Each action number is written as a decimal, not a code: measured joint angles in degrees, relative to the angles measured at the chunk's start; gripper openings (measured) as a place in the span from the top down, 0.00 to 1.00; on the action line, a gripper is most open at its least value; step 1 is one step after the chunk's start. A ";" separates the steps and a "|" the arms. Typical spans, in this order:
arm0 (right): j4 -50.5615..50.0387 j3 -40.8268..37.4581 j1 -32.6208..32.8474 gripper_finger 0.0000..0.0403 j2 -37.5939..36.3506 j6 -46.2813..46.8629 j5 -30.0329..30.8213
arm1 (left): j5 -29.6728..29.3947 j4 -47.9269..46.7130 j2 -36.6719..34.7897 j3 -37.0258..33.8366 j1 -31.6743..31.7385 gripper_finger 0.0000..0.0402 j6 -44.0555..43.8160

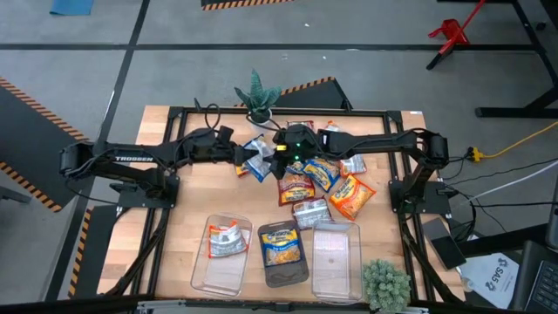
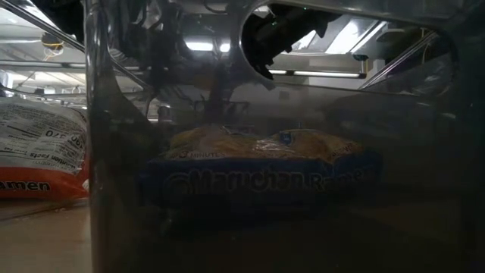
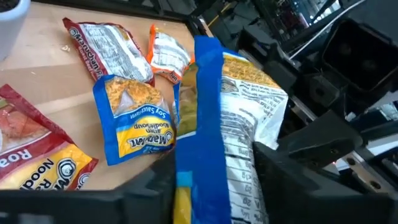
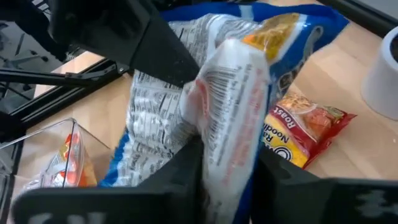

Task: Sort Maruchan noodles
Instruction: Put the blue noodle pack into the black bin

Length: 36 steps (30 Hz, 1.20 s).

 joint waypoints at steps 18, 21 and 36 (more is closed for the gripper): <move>-11.86 0.03 -0.05 0.57 -11.62 -8.00 -16.74 | 4.87 3.30 -0.50 0.05 -1.27 0.71 10.19; -16.29 0.04 -0.02 0.56 -15.00 -8.01 -14.46 | 4.91 3.80 -0.48 1.80 -3.10 0.71 15.68; -32.56 0.02 -0.07 0.56 -24.71 -4.57 0.94 | -22.10 -23.21 2.52 25.24 -22.43 0.71 40.18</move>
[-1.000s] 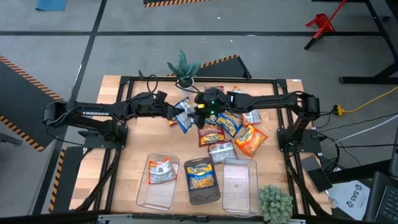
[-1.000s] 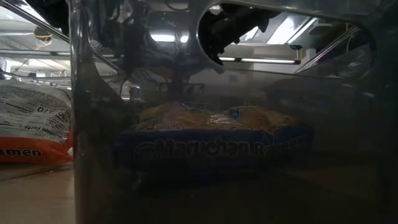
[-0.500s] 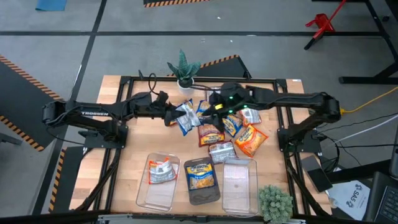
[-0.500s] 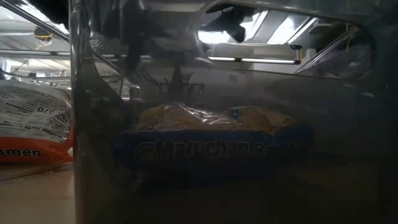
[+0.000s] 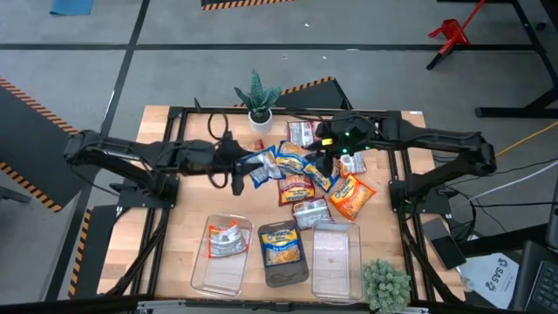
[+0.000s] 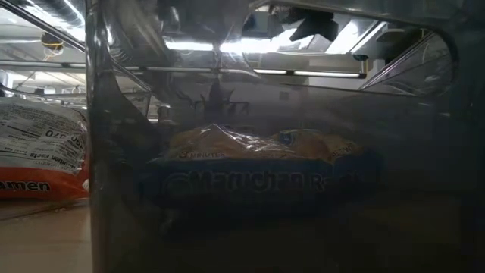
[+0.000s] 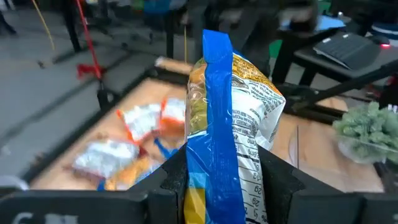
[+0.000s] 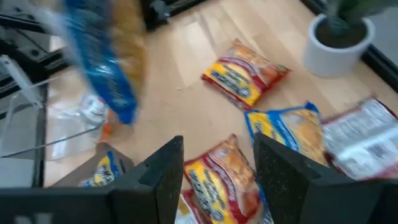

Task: Sort Maruchan noodles
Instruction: Put the blue noodle pack into the black bin

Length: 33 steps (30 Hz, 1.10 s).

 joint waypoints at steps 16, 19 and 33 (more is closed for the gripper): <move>-7.96 -0.02 -0.02 0.55 -0.42 -0.44 0.79 | -24.75 -3.86 20.42 14.23 -21.05 0.71 11.06; -8.00 -0.04 -0.02 0.55 -0.43 -0.47 0.79 | -27.66 -4.01 25.71 17.26 -23.29 0.71 10.78; -9.62 -0.09 -0.02 0.55 -0.42 -1.96 3.26 | -39.51 -11.69 43.11 30.36 -31.39 0.71 10.66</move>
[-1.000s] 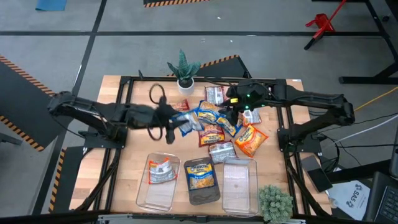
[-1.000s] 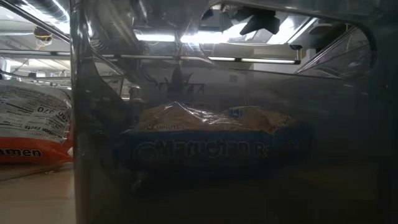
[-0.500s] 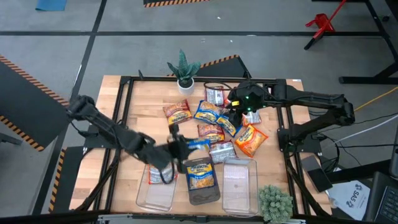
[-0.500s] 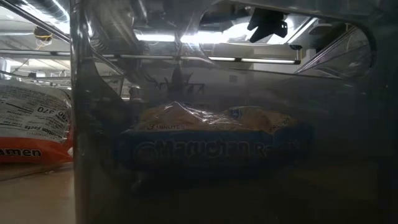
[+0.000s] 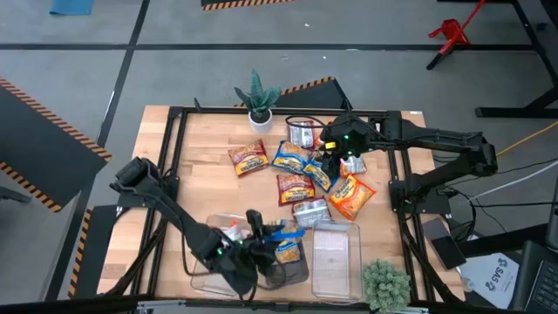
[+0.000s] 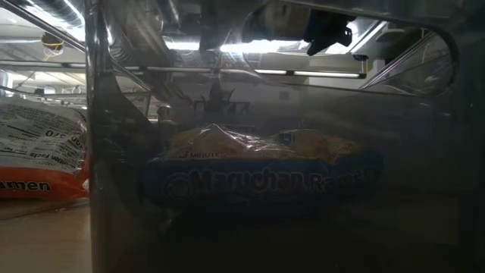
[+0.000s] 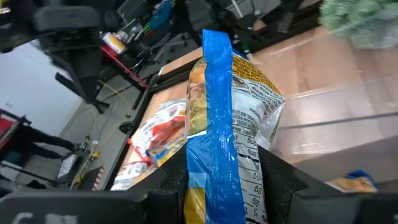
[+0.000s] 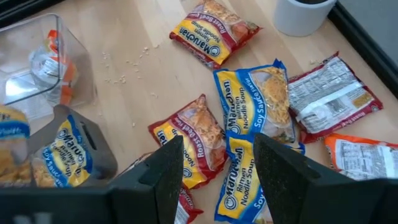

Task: Sort Maruchan noodles
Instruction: Put the blue noodle pack into the black bin

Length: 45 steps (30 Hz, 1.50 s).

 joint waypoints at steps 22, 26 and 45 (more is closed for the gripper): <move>0.04 0.00 0.00 0.55 0.00 0.23 0.13 | -4.73 -0.79 10.40 1.09 -1.84 0.71 0.97; 0.04 0.00 0.00 0.55 0.00 0.23 0.11 | -4.93 -0.75 11.17 1.07 -1.46 0.71 0.95; -0.99 0.00 0.00 0.55 0.00 0.21 -0.10 | 0.32 -2.24 14.00 1.05 -1.04 0.68 -0.58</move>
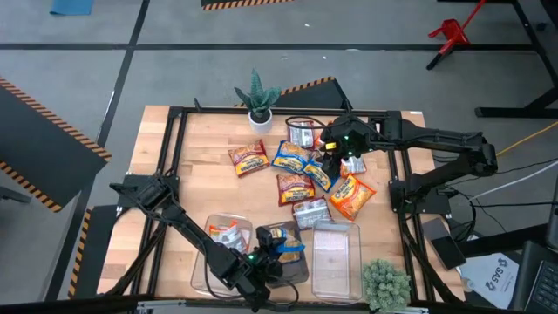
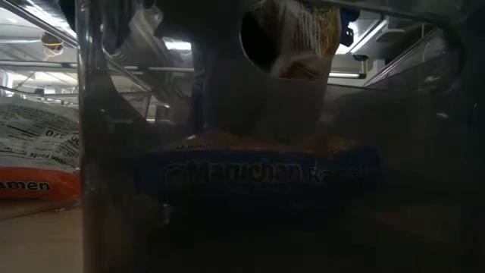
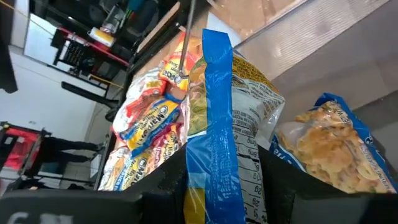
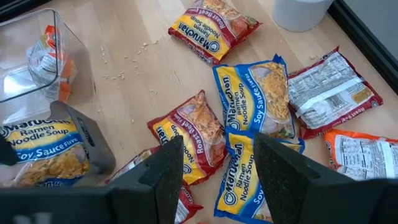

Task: Sort Maruchan noodles
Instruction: Put the blue noodle pack into the black bin

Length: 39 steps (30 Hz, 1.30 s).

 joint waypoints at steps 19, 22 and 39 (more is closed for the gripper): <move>0.01 0.00 -0.02 0.55 0.00 -1.44 -3.69 | 10.15 -0.49 -0.13 4.77 0.26 0.50 -1.44; 0.01 0.00 0.00 0.55 0.00 -1.60 -4.60 | 11.32 -0.50 -0.17 5.72 0.25 0.46 -1.48; 0.03 0.02 -0.02 0.55 0.00 -2.16 -9.10 | 22.06 -28.29 -0.31 21.62 1.08 0.41 -20.72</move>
